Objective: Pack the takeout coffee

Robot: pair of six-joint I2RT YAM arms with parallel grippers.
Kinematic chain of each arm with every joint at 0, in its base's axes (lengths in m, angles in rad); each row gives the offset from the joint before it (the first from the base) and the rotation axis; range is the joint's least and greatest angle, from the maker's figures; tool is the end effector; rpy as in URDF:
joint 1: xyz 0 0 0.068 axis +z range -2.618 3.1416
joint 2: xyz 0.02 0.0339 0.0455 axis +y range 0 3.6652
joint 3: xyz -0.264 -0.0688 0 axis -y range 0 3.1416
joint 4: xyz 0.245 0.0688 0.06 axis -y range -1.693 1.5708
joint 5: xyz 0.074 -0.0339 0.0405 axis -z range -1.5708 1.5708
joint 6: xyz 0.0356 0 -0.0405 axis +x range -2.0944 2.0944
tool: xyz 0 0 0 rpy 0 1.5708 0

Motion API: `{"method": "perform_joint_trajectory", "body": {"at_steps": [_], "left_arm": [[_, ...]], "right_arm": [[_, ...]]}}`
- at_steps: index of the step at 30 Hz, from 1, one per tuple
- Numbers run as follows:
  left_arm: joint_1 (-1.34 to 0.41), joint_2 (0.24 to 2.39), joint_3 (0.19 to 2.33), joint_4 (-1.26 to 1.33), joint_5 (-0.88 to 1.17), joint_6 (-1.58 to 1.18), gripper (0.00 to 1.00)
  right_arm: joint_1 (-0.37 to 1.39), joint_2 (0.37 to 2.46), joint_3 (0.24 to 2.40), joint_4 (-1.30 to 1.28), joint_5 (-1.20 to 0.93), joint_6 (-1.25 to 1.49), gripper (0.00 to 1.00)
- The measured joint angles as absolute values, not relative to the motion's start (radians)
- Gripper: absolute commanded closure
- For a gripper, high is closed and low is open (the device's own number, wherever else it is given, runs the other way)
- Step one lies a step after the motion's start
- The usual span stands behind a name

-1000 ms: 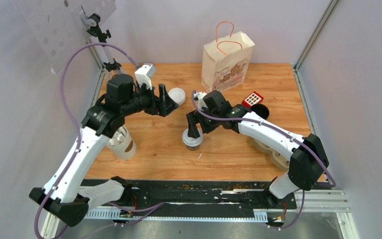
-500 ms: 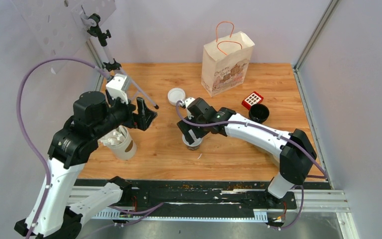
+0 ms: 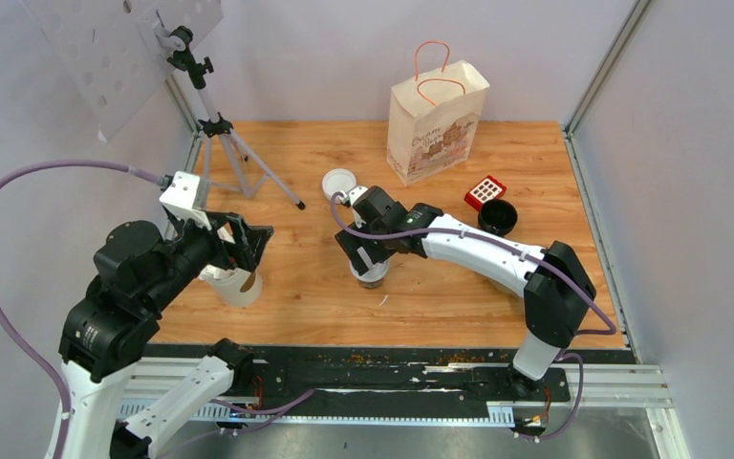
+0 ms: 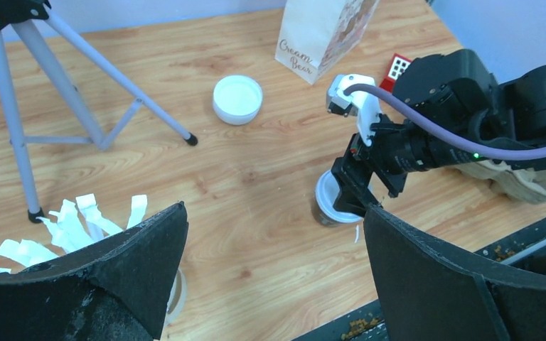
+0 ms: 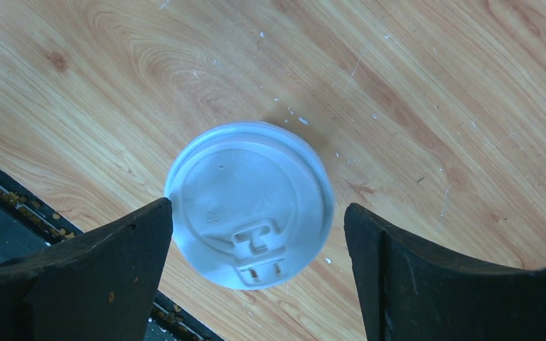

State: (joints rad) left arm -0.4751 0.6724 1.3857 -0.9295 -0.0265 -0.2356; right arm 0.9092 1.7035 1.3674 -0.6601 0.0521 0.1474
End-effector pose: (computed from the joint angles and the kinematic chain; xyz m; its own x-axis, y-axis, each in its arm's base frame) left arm 0.0596 -0.0296 0.4601 -0.2869 -0.1148 -0.9511 0.3777 0.8988 -0.2225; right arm 0.2260 0.2873 0.2591 -0.6233 -0.5617 -0.5440 -0.6865 0.7263 0.0366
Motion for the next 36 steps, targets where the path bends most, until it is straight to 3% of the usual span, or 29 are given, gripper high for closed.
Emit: {"method": "perform_joint_trajectory", "body": {"at_steps": [13, 15, 20, 28, 33, 36], "left_arm": [[-0.475, 0.669, 1.347, -0.931, -0.059, -0.22, 0.0], [-0.475, 0.669, 1.347, -0.931, -0.062, -0.218, 0.0], [-0.475, 0.669, 1.347, -0.931, -0.062, -0.217, 0.0], [-0.475, 0.669, 1.347, -0.931, -0.062, -0.216, 0.0], [-0.475, 0.669, 1.347, -0.931, -0.062, -0.216, 0.0], [-0.475, 0.669, 1.347, -0.931, -0.062, -0.216, 0.0]], "right_arm": [[0.933, 1.734, 1.382, -0.688, 0.068, 0.147, 0.11], [0.934, 1.734, 1.383, -0.693, 0.07, 0.147, 0.15], [0.935, 1.734, 1.404, -0.702, 0.072, 0.135, 0.42], [0.909, 1.734, 1.416, -0.7, 0.062, 0.138, 0.51], [0.876, 1.733, 1.409, -0.695, 0.039, 0.144, 0.67], [0.852, 1.73, 1.391, -0.687, 0.005, 0.15, 0.65]]}}
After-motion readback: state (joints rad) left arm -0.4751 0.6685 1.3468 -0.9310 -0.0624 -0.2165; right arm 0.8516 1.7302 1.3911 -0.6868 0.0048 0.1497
